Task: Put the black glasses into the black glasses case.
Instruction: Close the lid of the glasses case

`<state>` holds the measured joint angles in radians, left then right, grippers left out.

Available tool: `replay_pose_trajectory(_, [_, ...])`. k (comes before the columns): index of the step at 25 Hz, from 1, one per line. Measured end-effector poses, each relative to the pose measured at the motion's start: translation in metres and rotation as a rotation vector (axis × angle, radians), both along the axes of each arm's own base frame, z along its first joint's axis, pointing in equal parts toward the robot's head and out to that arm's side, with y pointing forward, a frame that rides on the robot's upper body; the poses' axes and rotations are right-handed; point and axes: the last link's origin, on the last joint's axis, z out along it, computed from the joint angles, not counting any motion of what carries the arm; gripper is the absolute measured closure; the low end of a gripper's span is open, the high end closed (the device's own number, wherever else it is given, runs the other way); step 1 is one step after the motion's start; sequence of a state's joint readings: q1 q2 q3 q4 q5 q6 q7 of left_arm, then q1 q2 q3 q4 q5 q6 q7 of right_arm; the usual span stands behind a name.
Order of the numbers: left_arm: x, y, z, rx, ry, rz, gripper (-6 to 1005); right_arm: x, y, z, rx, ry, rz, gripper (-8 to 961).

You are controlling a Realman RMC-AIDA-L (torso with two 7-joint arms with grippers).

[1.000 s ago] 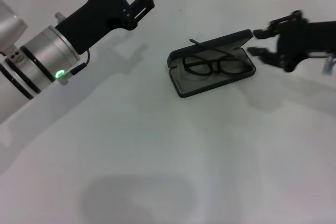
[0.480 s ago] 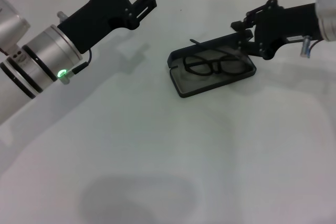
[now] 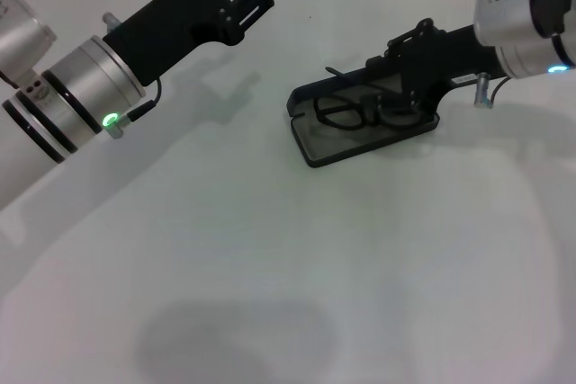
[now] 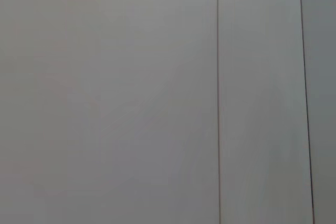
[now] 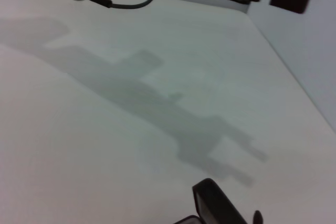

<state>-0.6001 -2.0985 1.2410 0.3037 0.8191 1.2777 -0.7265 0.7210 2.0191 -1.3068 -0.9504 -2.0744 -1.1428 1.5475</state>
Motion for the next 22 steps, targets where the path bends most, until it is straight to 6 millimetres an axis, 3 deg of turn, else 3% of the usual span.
replay_pose_trajectory(11, [0.0,0.001,0.001,0.003,0.003,-0.003,451,-0.003,-0.009,-0.008,-0.052,-0.026,0.031,523])
replay_pose_trajectory(18, [0.0,0.001,0.001,0.005,0.006,-0.004,451,-0.003,-0.018,0.003,-0.032,-0.009,0.05,522])
replay_pose_trajectory(22, [0.0,0.001,0.001,0.011,0.012,-0.007,451,-0.003,-0.012,0.008,0.036,-0.004,0.054,521])
